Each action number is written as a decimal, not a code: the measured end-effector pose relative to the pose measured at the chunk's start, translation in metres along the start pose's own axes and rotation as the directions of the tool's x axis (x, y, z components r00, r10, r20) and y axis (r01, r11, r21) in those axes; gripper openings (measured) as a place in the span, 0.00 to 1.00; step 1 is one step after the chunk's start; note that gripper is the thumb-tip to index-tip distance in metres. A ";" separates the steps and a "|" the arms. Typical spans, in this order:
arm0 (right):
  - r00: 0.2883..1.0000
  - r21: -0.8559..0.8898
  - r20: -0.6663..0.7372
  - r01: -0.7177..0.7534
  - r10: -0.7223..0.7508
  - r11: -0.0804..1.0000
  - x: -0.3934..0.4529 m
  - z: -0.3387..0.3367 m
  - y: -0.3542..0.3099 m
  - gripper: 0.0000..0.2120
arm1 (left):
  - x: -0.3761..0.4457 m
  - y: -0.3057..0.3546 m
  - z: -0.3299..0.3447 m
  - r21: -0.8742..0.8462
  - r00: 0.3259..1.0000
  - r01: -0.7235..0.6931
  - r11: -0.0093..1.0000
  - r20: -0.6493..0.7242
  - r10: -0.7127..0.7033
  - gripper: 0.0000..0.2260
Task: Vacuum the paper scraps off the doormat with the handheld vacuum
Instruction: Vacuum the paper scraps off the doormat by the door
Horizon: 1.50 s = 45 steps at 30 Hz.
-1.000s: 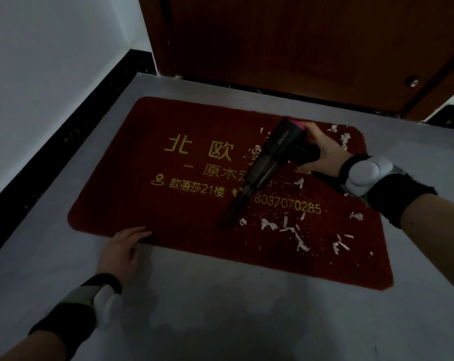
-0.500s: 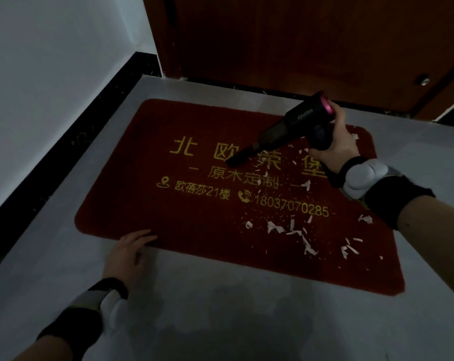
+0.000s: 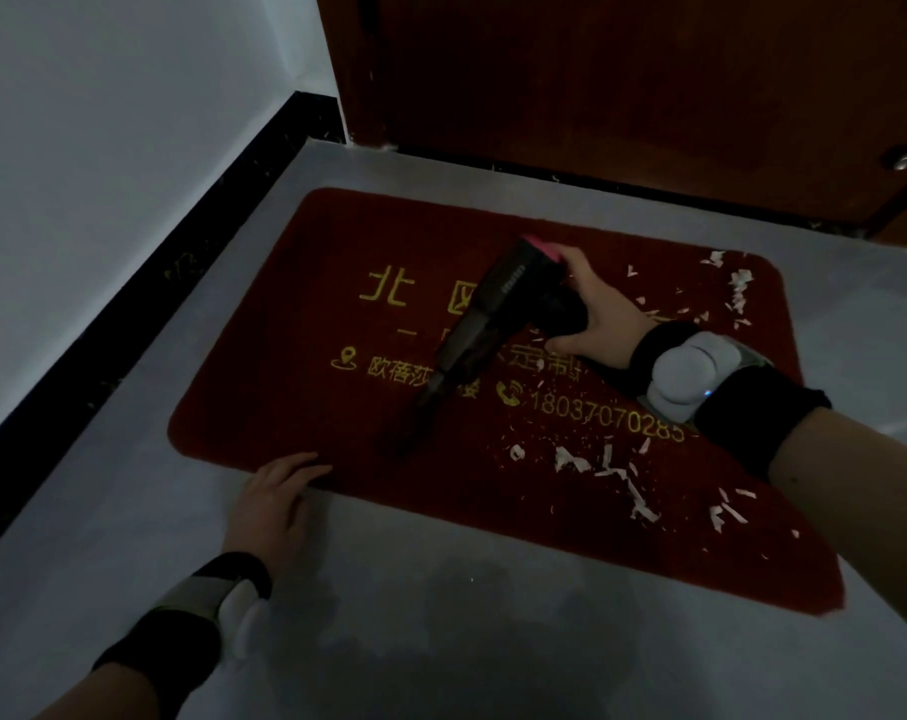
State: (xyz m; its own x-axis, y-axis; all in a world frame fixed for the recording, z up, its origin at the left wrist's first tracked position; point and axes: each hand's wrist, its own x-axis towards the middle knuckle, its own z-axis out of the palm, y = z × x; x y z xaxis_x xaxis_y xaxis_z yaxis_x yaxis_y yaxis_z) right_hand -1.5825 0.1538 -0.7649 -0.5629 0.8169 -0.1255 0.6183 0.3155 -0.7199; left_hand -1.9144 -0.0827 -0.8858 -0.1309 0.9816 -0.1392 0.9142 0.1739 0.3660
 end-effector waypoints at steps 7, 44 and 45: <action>0.951 -0.082 -0.288 -0.140 0.111 0.987 0.030 0.001 -0.007 0.45 | -0.006 -0.001 0.000 0.005 0.999 -0.033 0.999 0.004 0.033 0.21; 0.982 -0.071 -0.185 0.017 -0.030 0.997 0.158 0.173 -0.151 0.48 | -0.043 -0.069 -0.047 0.018 0.968 0.247 0.969 0.028 -0.248 0.26; 0.982 -0.093 -0.171 0.062 -0.077 0.994 0.152 0.178 -0.153 0.48 | -0.044 -0.069 -0.048 0.023 0.970 0.242 0.970 0.025 -0.243 0.25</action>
State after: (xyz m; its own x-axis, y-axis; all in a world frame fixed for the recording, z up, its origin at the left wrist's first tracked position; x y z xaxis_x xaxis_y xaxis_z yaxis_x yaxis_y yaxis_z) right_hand -1.8605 0.1441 -0.7948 -0.5070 0.8605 0.0488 0.6307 0.4090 -0.6595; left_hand -1.9903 -0.1342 -0.8610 -0.3393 0.9078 -0.2464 0.8640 0.4044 0.3001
